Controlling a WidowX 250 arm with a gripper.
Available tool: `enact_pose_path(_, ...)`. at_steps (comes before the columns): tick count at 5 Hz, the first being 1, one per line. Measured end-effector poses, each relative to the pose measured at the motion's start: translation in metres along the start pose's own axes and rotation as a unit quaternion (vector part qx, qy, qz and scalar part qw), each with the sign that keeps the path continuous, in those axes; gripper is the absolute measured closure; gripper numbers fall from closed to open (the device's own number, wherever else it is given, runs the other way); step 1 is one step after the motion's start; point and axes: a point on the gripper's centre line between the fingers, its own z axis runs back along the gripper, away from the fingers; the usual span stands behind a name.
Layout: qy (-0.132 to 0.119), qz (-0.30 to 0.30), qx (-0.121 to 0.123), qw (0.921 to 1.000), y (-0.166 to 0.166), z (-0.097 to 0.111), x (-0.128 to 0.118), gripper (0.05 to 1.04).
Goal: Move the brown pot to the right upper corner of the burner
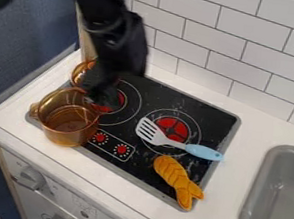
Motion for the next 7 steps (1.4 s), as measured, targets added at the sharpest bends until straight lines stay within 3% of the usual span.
enact_pose_path(1, 0.028, 0.044, -0.005, 0.9986, -0.012, 0.002, -0.027, 0.083)
enact_pose_path(3, 0.079, 0.101, -0.044, 0.9907, -0.048, -0.013, -0.055, 0.083)
enact_pose_path(5, 0.089, 0.118, -0.067, 0.9868, -0.06, -0.035, -0.068, 0.083)
enact_pose_path(7, 0.091, 0.133, -0.069, 0.9846, -0.056, -0.057, -0.088, 0.083)
